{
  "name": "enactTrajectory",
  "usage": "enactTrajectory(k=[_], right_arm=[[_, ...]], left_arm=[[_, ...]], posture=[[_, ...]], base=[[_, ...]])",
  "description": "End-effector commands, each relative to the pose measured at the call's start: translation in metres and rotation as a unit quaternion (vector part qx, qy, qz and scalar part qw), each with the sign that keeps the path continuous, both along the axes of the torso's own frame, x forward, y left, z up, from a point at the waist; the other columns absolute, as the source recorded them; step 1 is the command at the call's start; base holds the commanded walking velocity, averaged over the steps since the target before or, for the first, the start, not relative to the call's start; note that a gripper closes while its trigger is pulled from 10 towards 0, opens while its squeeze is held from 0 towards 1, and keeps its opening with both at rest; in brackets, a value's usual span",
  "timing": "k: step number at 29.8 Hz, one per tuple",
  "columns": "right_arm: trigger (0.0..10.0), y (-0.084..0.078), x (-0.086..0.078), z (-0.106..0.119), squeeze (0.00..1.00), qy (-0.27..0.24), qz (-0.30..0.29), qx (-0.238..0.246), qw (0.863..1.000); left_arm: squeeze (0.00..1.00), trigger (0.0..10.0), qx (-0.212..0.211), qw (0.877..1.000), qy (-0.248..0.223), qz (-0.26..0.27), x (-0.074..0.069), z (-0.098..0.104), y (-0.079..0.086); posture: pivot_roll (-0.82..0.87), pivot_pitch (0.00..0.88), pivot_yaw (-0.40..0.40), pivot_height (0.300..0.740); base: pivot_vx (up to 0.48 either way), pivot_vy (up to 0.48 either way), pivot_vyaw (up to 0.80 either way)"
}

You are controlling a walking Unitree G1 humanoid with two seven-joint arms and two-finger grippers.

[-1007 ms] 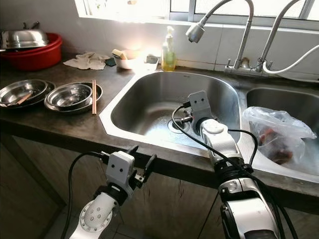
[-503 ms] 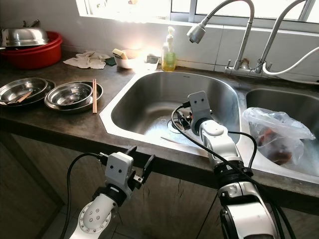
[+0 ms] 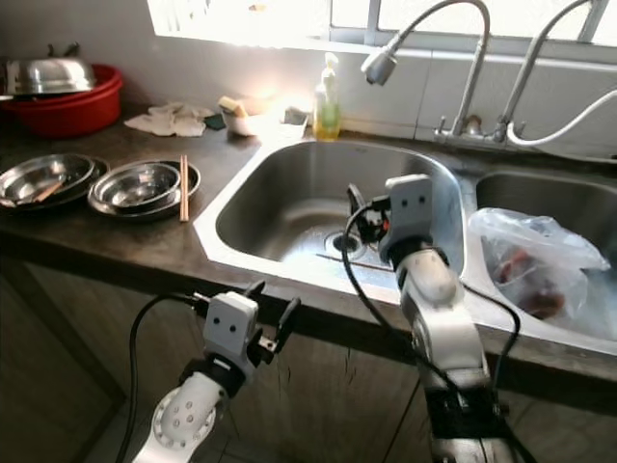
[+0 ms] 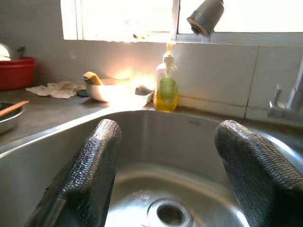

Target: Kitchen organization

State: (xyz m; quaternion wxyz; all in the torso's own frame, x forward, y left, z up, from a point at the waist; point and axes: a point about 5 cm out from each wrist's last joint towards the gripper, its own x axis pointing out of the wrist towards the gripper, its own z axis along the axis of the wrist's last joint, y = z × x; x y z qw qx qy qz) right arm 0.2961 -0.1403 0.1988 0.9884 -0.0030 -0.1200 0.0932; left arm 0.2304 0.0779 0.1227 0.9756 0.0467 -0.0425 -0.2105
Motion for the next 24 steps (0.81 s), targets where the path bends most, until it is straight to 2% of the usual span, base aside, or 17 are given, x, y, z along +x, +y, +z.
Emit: enactTrajectory(k=[1, 4, 5, 6, 8, 9, 11, 17, 24], right_arm=[[10.0, 0.0, -0.006, 0.009, 0.0, -0.02, 0.0, 0.004, 1.0], [10.0, 0.001, -0.023, -0.001, 0.0, -0.016, -0.003, 0.001, 1.0], [10.0, 0.001, -0.023, -0.001, 0.0, -0.016, -0.003, 0.001, 1.0], [10.0, 0.001, -0.036, -0.009, 0.0, -0.007, -0.006, 0.004, 1.0], [10.0, 0.0, -0.04, -0.011, 0.0, -0.002, -0.011, 0.004, 1.0], [10.0, -0.001, -0.048, -0.016, 0.0, 0.008, -0.02, 0.009, 1.0], [10.0, 0.0, -0.054, -0.02, 0.0, 0.014, -0.024, 0.012, 1.0], [10.0, -0.002, -0.067, -0.03, 0.0, 0.032, -0.029, 0.008, 0.999], [10.0, 0.001, -0.07, -0.034, 0.0, 0.042, -0.006, 0.007, 0.999]], left_arm=[[0.0, 10.0, 0.008, 1.0, 0.003, 0.005, 0.001, 0.0, 0.002], [0.0, 10.0, 0.008, 1.0, 0.002, 0.004, 0.001, 0.0, 0.003], [0.0, 10.0, 0.008, 1.0, 0.002, 0.004, 0.001, 0.0, 0.003], [0.0, 10.0, 0.002, 1.0, 0.008, 0.006, 0.0, 0.0, 0.003], [0.0, 10.0, -0.001, 1.0, 0.009, 0.003, -0.002, 0.001, 0.002], [0.0, 10.0, 0.002, 1.0, 0.002, -0.002, -0.005, 0.003, 0.0], [0.0, 10.0, 0.003, 1.0, -0.001, -0.005, -0.007, 0.004, -0.001], [0.0, 10.0, 0.01, 1.0, 0.005, -0.009, -0.011, 0.001, 0.0], [0.0, 10.0, 0.015, 1.0, -0.001, -0.013, -0.014, 0.002, 0.001]], posture=[[0.08, 0.0, -0.021, 0.74], [0.07, 0.0, -0.005, 0.74], [0.07, 0.0, -0.005, 0.74], [0.07, 0.0, 0.003, 0.74], [0.07, 0.0, 0.007, 0.74], [0.07, 0.0, 0.006, 0.74], [0.06, 0.0, 0.008, 0.74], [0.07, 0.0, 0.007, 0.74], [0.07, 0.0, 0.007, 0.74]], base=[[0.0, 0.0, 0.0], [0.0, 0.0, 0.0], [0.0, 0.0, 0.0], [0.0, 0.0, 0.0], [0.0, 0.0, 0.0], [0.0, 0.0, 0.0], [0.0, 0.0, 0.0], [0.0, 0.0, 0.0], [0.0, 0.0, 0.0]])
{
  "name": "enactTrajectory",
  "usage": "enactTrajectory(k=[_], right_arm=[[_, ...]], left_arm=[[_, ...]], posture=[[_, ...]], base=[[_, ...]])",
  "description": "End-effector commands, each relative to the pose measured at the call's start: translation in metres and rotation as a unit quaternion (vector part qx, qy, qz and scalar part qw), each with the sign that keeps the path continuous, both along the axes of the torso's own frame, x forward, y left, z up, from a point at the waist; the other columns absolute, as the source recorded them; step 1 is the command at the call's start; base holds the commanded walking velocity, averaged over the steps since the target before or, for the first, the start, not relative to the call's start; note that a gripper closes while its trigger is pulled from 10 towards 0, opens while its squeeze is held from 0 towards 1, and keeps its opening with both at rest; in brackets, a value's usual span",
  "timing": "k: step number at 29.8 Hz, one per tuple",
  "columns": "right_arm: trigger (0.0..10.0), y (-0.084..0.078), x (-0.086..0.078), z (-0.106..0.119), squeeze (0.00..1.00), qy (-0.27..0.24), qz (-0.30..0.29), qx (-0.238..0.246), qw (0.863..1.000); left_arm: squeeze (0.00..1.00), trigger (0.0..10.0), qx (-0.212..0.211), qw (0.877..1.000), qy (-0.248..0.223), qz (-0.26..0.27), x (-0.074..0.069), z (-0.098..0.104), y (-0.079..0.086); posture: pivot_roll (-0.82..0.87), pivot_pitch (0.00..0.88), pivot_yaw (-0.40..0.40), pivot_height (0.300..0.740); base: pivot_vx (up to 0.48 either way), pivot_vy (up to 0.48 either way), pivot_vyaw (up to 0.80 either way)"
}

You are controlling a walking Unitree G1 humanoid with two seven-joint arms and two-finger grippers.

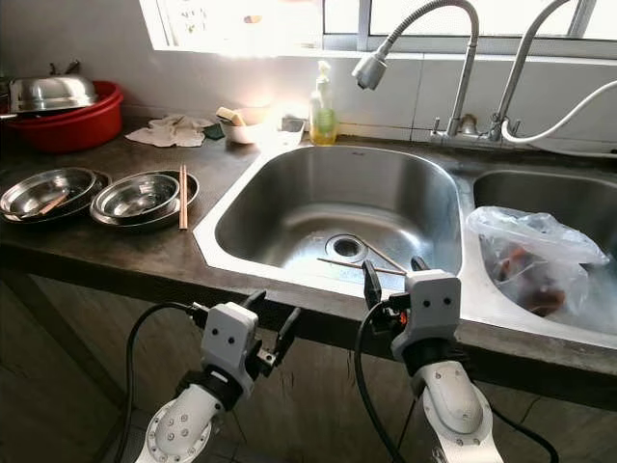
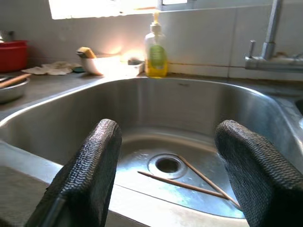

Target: Kitchen organization

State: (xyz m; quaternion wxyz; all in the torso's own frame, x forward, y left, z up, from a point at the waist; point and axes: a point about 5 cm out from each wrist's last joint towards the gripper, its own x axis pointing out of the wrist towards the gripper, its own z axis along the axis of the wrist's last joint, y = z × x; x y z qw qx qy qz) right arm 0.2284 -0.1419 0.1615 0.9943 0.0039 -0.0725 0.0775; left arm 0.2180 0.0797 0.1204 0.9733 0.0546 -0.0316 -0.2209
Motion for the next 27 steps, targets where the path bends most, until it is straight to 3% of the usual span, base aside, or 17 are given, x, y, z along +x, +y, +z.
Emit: enactTrajectory(k=[1, 13, 27], right_arm=[[10.0, 0.003, -0.002, 0.004, 0.0, -0.005, 0.011, 0.003, 1.0], [10.0, 0.008, 0.003, 0.004, 0.0, -0.005, 0.021, 0.009, 1.0], [10.0, 0.012, 0.003, 0.001, 0.0, 0.002, 0.018, 0.011, 1.0]], left_arm=[[0.0, 10.0, 0.009, 1.0, -0.013, -0.006, -0.002, 0.005, -0.001], [0.0, 10.0, 0.011, 1.0, -0.009, -0.001, -0.004, 0.003, -0.002], [0.0, 10.0, 0.016, 1.0, 0.006, -0.006, -0.007, -0.004, -0.006]], posture=[[0.07, 0.0, 0.005, 0.74], [0.08, 0.0, -0.004, 0.74], [0.08, 0.0, 0.001, 0.74]], base=[[0.0, 0.0, 0.0], [0.0, 0.0, 0.0], [-0.284, 0.0, 0.0]])
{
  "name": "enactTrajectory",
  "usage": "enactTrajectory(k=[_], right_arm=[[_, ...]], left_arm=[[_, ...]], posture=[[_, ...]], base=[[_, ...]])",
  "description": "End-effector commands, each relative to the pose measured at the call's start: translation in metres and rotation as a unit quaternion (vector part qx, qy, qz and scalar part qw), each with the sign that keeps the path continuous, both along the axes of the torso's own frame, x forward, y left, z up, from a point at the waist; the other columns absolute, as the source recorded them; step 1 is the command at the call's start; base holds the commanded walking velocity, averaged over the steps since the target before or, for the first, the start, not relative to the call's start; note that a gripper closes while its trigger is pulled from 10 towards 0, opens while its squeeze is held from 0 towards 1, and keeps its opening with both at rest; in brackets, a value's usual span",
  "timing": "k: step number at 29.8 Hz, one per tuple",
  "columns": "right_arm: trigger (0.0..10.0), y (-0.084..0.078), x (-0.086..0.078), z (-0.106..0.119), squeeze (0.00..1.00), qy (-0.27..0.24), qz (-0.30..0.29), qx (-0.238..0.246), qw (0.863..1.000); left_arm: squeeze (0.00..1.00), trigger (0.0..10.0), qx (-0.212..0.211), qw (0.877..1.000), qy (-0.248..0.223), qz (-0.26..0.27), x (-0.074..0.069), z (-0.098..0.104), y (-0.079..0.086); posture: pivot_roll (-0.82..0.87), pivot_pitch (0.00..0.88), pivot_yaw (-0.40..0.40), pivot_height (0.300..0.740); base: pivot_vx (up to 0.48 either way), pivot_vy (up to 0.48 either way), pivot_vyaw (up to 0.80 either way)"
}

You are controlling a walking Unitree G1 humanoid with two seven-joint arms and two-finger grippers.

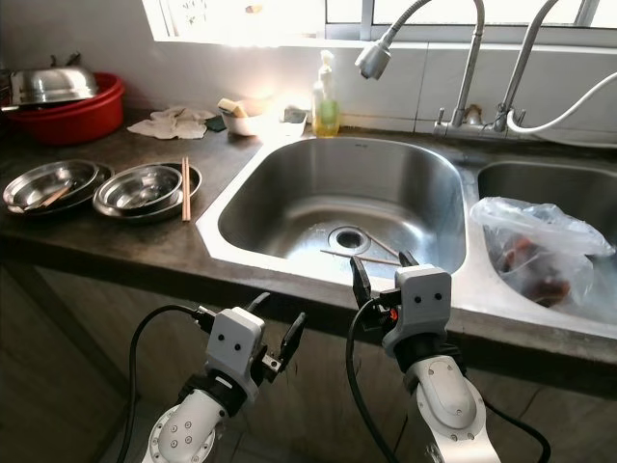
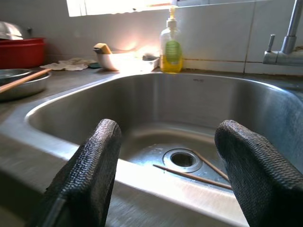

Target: Kitchen organization

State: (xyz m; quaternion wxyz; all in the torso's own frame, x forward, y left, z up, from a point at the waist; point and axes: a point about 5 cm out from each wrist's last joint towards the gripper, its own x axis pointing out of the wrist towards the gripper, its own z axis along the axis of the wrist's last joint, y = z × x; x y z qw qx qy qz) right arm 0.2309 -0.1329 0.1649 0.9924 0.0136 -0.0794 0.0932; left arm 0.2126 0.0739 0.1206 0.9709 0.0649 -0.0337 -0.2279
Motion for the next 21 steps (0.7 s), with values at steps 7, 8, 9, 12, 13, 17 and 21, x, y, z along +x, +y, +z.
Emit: enactTrajectory(k=[7, 8, 9, 12, 13, 17, 21], right_arm=[[10.0, 0.0039, 0.0007, -0.0026, 0.0, 0.011, 0.001, -0.002, 1.0], [10.0, 0.0036, 0.0008, -0.0027, 0.0, 0.011, 0.0, -0.002, 1.0], [10.0, 0.0033, 0.0009, -0.003, 0.0, 0.012, -0.002, -0.002, 1.0], [10.0, 0.0049, 0.0006, -0.0038, 0.0, 0.015, 0.002, -0.004, 1.0], [10.0, 0.0049, 0.0006, -0.0038, 0.0, 0.015, 0.002, -0.004, 1.0], [10.0, 0.0067, 0.0001, -0.0031, 0.0, 0.015, 0.003, -0.003, 1.0], [10.0, 0.0061, -0.0004, -0.0053, 0.0, 0.02, -0.001, -0.004, 1.0]], left_arm=[[0.0, 10.0, 0.007, 1.0, 0.015, -0.004, -0.0027, -0.0061, -0.0012], [0.0, 10.0, 0.007, 1.0, 0.015, -0.004, -0.0026, -0.0062, -0.0013], [0.0, 10.0, 0.007, 1.0, 0.016, -0.005, -0.0024, -0.0064, -0.0016], [0.0, 10.0, 0.017, 1.0, 0.013, -0.008, -0.0032, -0.007, -0.0035], [0.0, 10.0, 0.017, 1.0, 0.013, -0.008, -0.0032, -0.007, -0.0035], [0.0, 10.0, 0.017, 1.0, 0.015, -0.009, -0.0038, -0.0071, -0.0037], [0.0, 10.0, 0.015, 1.0, 0.016, -0.008, -0.0039, -0.0069, -0.0039]], posture=[[0.07, 0.0, 0.006, 0.74], [0.07, 0.0, 0.006, 0.74], [0.07, 0.0, 0.006, 0.74], [0.07, 0.0, 0.006, 0.74], [0.07, 0.0, 0.006, 0.74], [0.07, 0.0, 0.007, 0.74], [0.07, 0.0, 0.001, 0.74]], base=[[-0.314, 0.0, 0.0], [-0.311, 0.0, 0.0], [-0.315, 0.0, 0.0], [-0.32, 0.0, 0.0], [-0.322, 0.0, 0.0], [-0.349, 0.0, 0.0], [-0.352, 0.0, 0.0]])
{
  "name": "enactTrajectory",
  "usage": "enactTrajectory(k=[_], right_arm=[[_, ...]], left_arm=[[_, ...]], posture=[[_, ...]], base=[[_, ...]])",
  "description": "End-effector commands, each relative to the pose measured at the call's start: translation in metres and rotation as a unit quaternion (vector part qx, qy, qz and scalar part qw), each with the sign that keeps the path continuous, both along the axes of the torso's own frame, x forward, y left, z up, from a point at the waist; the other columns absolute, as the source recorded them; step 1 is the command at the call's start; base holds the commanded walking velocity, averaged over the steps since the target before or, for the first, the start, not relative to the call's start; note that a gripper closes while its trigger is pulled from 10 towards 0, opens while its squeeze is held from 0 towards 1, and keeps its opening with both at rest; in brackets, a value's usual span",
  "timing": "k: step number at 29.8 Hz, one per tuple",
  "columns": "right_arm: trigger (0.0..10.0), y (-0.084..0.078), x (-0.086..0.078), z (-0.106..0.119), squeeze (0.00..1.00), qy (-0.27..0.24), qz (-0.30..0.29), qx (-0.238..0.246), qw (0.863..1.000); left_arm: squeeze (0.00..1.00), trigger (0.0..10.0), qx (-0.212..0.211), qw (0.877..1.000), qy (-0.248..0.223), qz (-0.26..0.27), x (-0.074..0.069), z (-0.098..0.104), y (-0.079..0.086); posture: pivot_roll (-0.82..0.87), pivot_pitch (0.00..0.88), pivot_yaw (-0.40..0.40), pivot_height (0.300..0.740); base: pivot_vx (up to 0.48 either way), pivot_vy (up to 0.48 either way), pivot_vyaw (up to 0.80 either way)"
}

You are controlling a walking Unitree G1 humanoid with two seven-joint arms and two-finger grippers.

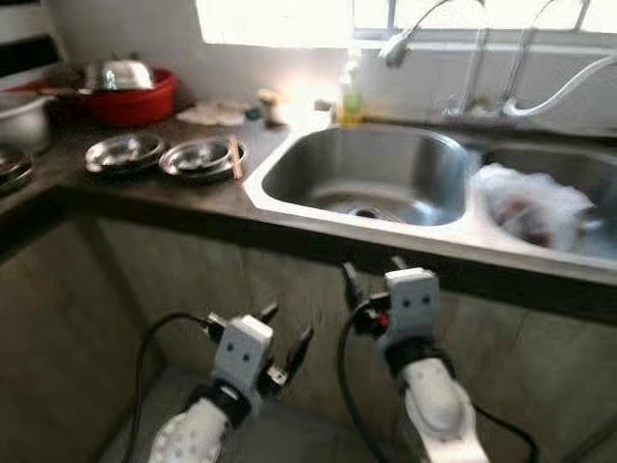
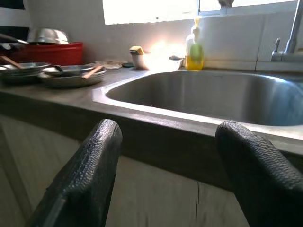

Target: Kitchen organization

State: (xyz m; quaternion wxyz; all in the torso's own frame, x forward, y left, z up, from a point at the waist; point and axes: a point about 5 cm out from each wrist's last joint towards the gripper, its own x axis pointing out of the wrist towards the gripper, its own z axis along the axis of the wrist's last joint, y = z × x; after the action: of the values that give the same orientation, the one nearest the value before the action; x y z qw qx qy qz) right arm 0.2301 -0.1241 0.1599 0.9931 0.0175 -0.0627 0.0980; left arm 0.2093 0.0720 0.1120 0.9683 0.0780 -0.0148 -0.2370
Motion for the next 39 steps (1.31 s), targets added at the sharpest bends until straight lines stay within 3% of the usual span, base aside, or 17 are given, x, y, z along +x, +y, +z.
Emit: enactTrajectory(k=[1, 13, 33, 39], right_arm=[[10.0, -0.0026, 0.0004, -0.0005, 0.0, 0.004, -0.007, -0.007, 1.0], [10.0, -0.0005, 0.0019, -0.0002, 0.0, 0.007, 0.001, -0.012, 1.0], [10.0, -0.0012, 0.0019, -0.0036, 0.0, 0.014, -0.007, -0.01, 1.0], [10.0, -0.002, 0.0024, -0.0052, 0.0, 0.013, -0.007, -0.029, 0.999]], left_arm=[[0.0, 10.0, -0.002, 1.0, 0.001, 0.0, -0.0007, 0.0015, -0.002], [0.0, 10.0, -0.003, 1.0, 0.004, 0.011, 0.0007, 0.001, -0.0009], [0.0, 10.0, -0.012, 1.0, 0.01, 0.017, 0.0019, 0.0013, 0.0009], [0.0, 10.0, -0.013, 1.0, 0.01, 0.018, 0.0019, 0.0013, 0.0008]], posture=[[0.07, 0.0, 0.001, 0.74], [0.08, 0.0, -0.004, 0.74], [0.07, 0.0, -0.004, 0.74], [0.08, 0.0, -0.005, 0.74]], base=[[-0.349, 0.0, 0.0], [-0.335, 0.0, 0.0], [0.0, 0.0, 0.0], [0.0, 0.0, 0.0]])
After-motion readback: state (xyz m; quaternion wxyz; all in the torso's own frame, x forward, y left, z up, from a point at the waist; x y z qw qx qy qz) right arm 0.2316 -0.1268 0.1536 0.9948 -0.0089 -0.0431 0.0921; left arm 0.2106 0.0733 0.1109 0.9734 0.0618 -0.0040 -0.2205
